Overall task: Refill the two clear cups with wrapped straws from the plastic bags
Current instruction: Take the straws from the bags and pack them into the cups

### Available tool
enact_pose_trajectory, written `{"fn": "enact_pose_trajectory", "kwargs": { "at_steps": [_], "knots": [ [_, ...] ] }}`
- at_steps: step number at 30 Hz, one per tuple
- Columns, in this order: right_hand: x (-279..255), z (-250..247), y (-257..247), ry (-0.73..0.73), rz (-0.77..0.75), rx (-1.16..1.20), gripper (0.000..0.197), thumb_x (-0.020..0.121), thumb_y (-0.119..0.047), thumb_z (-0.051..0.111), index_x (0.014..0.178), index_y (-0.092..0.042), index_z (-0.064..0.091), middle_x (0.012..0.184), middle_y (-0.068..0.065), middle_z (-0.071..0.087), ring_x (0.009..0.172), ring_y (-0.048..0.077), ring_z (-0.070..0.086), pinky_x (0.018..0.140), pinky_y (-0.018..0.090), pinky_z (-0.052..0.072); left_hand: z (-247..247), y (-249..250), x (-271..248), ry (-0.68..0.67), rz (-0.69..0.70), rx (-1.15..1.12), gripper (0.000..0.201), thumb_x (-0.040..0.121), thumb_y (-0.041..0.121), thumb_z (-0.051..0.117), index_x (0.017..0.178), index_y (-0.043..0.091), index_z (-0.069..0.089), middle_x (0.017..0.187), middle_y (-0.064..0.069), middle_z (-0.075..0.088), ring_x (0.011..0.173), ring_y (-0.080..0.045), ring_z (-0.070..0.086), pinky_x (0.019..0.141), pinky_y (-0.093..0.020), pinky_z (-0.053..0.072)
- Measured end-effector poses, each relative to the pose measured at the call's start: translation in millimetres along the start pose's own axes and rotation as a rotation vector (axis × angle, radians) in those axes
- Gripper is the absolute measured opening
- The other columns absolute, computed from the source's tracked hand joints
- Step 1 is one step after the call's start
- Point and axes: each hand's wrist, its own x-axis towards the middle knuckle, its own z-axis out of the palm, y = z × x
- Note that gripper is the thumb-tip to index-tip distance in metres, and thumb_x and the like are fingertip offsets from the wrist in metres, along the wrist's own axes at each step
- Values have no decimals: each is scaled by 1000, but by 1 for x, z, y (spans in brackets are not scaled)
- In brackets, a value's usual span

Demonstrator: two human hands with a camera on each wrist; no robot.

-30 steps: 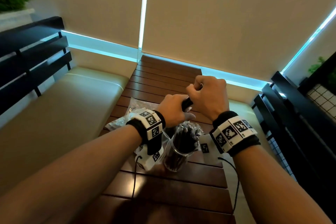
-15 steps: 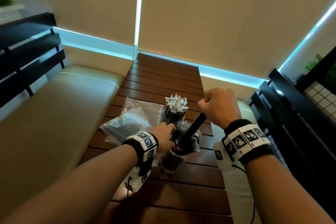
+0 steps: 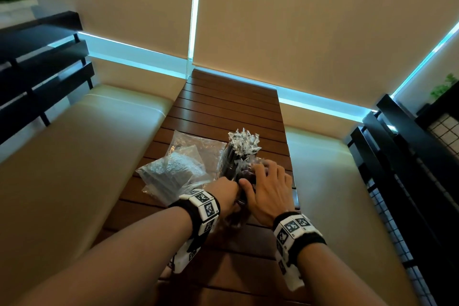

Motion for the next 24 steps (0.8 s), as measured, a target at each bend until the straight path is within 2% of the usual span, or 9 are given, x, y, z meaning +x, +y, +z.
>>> {"fn": "enact_pose_trajectory", "kwargs": {
  "at_steps": [3,6,9,13,16,19,21,23,24],
  "knots": [
    [3,0,1,46,20,71,53,94,-62,29,133,-28,42,148,10,33,133,28,33,107,49,32,0,-1,5,-35,41,22,16,87,20,59,94,9,69,90,-13,70,82,-33,65,75,-41,55],
    [8,4,1,-56,-14,94,61,96,-55,19,147,-25,32,156,10,24,142,27,26,112,46,27,-1,-3,6,-60,82,39,16,88,19,56,87,9,69,86,-15,70,77,-35,65,74,-44,56],
    [8,11,3,-136,-24,113,63,95,-51,14,145,-20,35,150,6,36,134,26,39,105,41,36,-5,-6,2,-58,110,-1,11,86,19,58,89,15,68,87,-11,69,79,-32,65,73,-39,56],
    [9,15,5,-122,-21,139,45,98,-42,29,136,-20,41,137,1,46,120,24,48,96,39,42,-21,-20,-9,118,83,-57,5,83,21,59,88,22,59,88,1,64,82,-22,62,72,-32,52],
    [11,13,4,-160,-2,157,42,98,-43,30,133,-22,41,139,1,45,125,24,46,100,40,39,-29,-39,-17,222,-45,61,43,73,53,70,94,26,45,95,5,50,87,-20,57,72,-33,49],
    [17,3,-1,-224,48,96,54,96,-56,28,141,-27,35,154,5,30,142,26,29,113,46,26,-20,-58,-25,123,-201,186,84,59,70,72,119,23,38,114,-2,41,98,-24,52,73,-38,46],
    [19,-12,-13,-95,53,40,57,92,-62,34,137,-28,42,150,6,33,139,26,31,113,49,27,-8,-66,-29,59,-271,187,75,70,59,72,125,21,38,123,-5,40,102,-28,56,74,-40,48],
    [20,-25,-33,119,-59,64,38,89,-53,45,113,-25,56,124,3,52,115,22,47,97,42,40,-4,-71,-32,78,-307,125,42,84,34,66,118,19,47,123,-6,44,100,-28,60,79,-41,52],
    [19,-29,-43,118,-150,113,26,89,-45,48,99,-23,58,107,-1,56,98,18,51,87,37,44,-4,-73,-34,105,-312,88,29,87,26,61,113,19,50,121,-6,48,101,-28,61,81,-41,52]
  ]
}}
